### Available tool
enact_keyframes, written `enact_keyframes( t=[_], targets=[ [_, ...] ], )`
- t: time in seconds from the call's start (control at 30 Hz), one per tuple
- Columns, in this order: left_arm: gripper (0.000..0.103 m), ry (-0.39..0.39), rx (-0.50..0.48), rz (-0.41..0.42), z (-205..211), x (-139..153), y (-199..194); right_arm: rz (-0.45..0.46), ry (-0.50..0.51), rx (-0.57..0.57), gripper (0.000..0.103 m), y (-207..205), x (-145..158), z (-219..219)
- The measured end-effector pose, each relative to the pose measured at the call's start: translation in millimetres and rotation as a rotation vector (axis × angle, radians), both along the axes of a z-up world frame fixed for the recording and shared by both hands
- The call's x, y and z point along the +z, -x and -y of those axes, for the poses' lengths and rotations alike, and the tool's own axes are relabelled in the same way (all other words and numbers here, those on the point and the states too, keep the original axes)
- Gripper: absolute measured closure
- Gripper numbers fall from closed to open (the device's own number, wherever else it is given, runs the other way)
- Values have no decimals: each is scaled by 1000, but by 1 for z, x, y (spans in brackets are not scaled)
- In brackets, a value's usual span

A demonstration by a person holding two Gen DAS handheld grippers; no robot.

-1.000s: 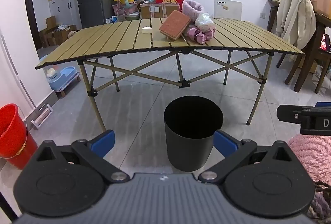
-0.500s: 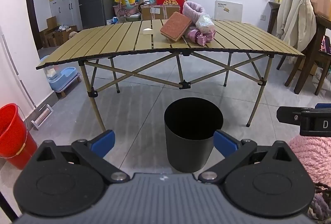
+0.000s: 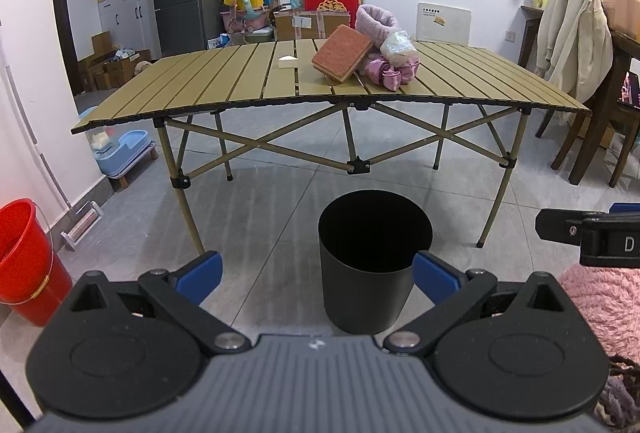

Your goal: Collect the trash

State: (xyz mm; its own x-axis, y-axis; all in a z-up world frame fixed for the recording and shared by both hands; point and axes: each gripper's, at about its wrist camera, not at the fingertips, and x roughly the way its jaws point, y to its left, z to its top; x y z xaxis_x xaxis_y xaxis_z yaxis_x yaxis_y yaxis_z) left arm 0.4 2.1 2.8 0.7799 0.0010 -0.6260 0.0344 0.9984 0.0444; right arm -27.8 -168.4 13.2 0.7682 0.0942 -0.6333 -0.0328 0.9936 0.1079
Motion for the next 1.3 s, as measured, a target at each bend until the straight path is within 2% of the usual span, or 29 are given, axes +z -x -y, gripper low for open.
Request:
enact_keyframes(
  t=[1.3],
  targets=[
    [0, 2, 1, 10, -4, 8, 1, 3, 2, 1, 0, 0, 1, 0]
  ],
)
